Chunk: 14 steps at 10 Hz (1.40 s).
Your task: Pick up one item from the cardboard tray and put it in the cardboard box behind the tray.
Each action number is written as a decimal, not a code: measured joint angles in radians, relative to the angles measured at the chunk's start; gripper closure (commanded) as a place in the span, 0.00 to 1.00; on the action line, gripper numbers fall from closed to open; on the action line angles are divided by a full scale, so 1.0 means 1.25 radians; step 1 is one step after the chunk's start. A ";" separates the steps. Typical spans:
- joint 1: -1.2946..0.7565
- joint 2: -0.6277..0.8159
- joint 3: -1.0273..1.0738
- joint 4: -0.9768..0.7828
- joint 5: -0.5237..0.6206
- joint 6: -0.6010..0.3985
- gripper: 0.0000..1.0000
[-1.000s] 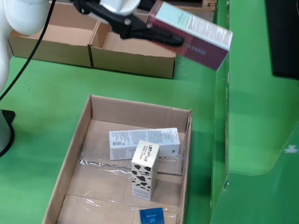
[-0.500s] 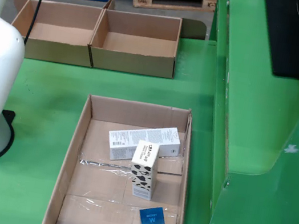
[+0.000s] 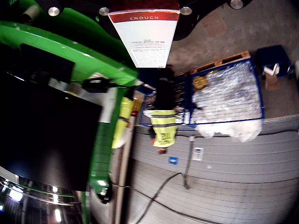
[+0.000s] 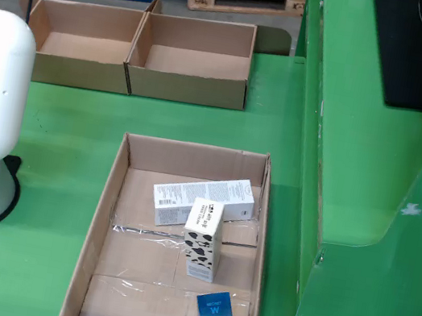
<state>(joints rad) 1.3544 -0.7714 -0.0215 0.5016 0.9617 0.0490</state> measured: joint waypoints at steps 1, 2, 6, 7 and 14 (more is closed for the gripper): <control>0.047 -0.006 -0.001 -0.001 0.000 0.002 1.00; 0.233 -0.006 -0.001 -0.001 0.000 -0.034 1.00; 0.388 -0.018 -0.001 -0.001 0.000 -0.003 1.00; 0.421 -0.020 -0.001 -0.001 0.001 0.031 1.00; 0.649 -0.020 -0.001 -0.001 0.000 0.040 1.00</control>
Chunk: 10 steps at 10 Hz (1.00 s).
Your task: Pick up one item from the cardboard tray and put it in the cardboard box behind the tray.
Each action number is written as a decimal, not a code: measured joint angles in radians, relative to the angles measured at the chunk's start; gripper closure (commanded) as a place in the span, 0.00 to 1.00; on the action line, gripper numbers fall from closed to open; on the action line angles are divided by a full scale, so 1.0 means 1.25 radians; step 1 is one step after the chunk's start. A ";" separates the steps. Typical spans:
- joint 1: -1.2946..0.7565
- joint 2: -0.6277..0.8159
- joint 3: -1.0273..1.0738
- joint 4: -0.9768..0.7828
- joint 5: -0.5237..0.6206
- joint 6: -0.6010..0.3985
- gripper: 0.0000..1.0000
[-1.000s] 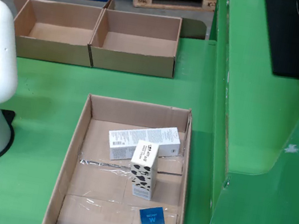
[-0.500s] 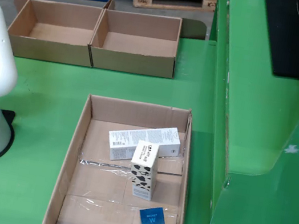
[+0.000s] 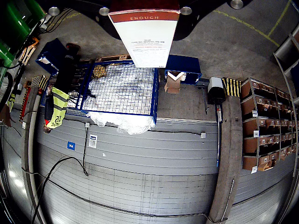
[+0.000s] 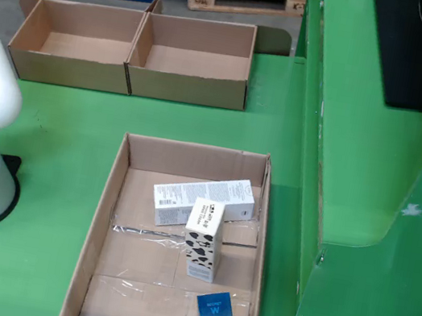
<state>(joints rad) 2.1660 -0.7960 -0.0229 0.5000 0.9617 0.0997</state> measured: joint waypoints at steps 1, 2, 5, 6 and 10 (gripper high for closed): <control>0.000 0.000 0.000 0.000 0.000 0.009 1.00; 0.000 0.000 0.000 0.000 0.000 0.004 1.00; 0.000 0.000 0.000 0.000 0.000 0.004 1.00; -0.001 0.000 0.000 0.000 0.000 0.007 1.00; -0.020 0.047 0.000 0.000 0.001 0.029 1.00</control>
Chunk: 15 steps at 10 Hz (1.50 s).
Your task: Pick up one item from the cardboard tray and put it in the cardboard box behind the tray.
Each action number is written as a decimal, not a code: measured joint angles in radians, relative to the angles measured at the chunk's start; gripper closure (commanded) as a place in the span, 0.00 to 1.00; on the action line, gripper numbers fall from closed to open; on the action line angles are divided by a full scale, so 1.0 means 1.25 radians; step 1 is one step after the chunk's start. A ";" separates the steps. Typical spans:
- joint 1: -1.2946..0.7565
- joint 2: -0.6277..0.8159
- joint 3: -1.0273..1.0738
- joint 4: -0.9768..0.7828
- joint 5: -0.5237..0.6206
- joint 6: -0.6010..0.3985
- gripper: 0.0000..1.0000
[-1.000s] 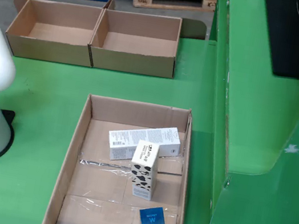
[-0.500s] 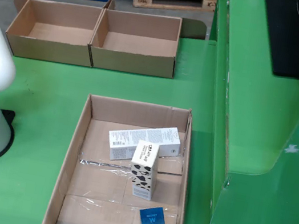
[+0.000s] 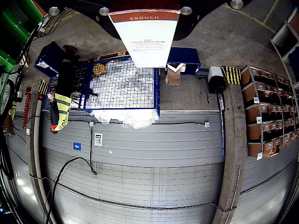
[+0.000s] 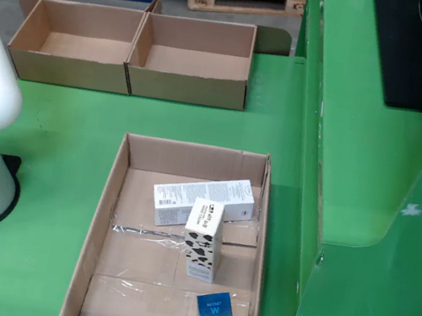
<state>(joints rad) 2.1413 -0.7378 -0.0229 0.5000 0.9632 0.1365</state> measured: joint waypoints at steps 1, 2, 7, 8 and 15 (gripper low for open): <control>0.004 0.003 0.000 0.000 -0.001 0.009 1.00; -0.005 0.036 0.001 0.000 -0.004 0.047 1.00; 0.003 0.039 0.001 0.000 -0.003 0.066 1.00; 0.003 0.039 0.001 0.000 -0.003 0.066 1.00; 0.087 0.329 0.001 -0.271 0.173 0.347 1.00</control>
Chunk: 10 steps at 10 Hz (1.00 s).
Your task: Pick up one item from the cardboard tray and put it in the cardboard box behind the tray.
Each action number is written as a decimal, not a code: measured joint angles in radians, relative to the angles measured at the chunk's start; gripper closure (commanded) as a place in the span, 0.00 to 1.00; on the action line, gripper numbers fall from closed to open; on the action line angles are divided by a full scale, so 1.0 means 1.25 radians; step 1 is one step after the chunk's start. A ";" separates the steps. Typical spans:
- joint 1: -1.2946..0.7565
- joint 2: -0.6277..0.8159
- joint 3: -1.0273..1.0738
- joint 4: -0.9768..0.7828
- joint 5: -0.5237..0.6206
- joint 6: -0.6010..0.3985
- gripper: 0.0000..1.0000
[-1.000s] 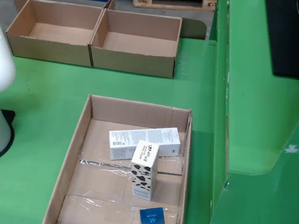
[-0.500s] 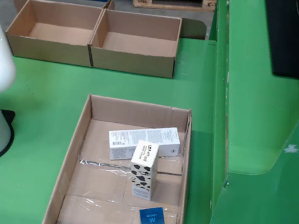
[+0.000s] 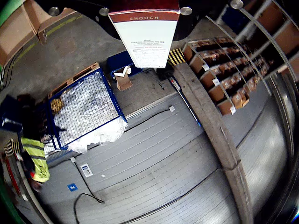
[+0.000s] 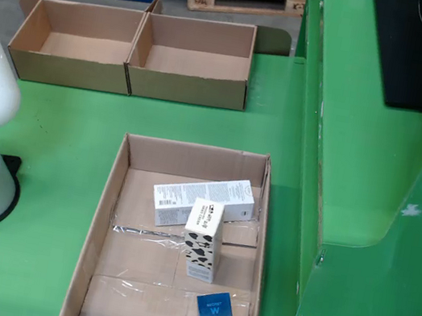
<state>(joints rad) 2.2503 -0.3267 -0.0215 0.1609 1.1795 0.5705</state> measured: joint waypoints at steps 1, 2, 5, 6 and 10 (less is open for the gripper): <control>0.000 0.038 0.000 -0.034 -0.001 0.034 1.00; 0.000 0.072 0.001 -0.067 -0.001 0.066 1.00; 0.003 0.187 0.003 -0.178 -0.001 0.178 1.00; 0.003 0.223 0.006 -0.221 -0.001 0.202 1.00; 0.003 0.226 0.006 -0.366 -0.001 0.205 1.00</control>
<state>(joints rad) 2.2534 -0.0443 -0.0138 -0.2960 1.1781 0.8268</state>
